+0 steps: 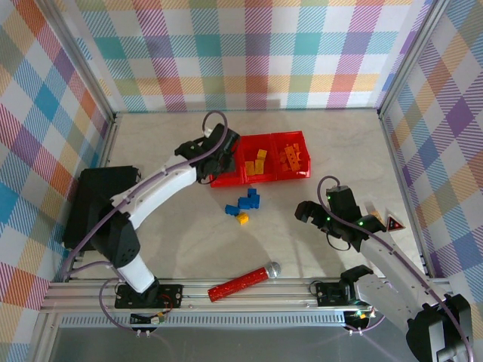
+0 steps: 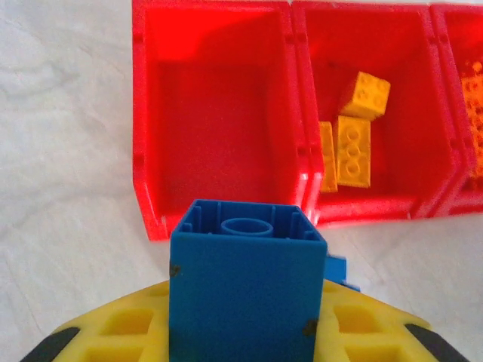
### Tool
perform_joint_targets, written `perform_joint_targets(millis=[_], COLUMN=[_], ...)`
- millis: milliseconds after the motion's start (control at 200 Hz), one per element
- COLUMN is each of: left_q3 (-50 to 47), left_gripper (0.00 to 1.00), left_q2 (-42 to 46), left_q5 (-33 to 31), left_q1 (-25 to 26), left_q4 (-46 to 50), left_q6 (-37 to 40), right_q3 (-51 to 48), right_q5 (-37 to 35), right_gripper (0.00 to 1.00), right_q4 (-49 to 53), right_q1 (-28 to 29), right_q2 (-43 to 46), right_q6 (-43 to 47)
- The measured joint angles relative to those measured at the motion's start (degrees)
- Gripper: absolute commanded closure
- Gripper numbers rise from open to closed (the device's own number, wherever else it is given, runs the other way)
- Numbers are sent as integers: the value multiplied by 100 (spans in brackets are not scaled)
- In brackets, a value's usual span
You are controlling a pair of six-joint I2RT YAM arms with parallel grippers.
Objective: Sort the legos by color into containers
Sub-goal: Place the lego in the container.
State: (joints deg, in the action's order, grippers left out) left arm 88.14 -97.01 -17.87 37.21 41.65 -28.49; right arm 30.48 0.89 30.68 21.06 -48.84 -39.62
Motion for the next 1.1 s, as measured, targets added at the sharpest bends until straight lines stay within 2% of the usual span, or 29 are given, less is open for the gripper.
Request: perform_joint_targets(millis=[325, 545, 610, 780, 935, 1100], left_q3=[1283, 1401, 1397, 1368, 1349, 1327], left_gripper=[94, 92, 88, 66, 54, 35], left_q2=[-1668, -2192, -2208, -2253, -2339, -2334], left_q5=[476, 592, 619, 715, 793, 796], left_q1=[-579, -841, -866, -887, -887, -887], left_q4=[-31, -42, -83, -214, -308, -345], left_q6=[372, 321, 286, 256, 203, 162], right_q3=[-2, -7, -7, -7, -7, -7], right_q5=[-120, -245, -280, -284, -282, -284], right_gripper=[1, 1, 1, 1, 1, 1], right_q4=[393, 643, 678, 669, 671, 673], right_q1=[0, 0, 0, 0, -4, -4], right_q2=[518, 710, 734, 708, 577, 584], right_q6=[24, 149, 153, 192, 236, 260])
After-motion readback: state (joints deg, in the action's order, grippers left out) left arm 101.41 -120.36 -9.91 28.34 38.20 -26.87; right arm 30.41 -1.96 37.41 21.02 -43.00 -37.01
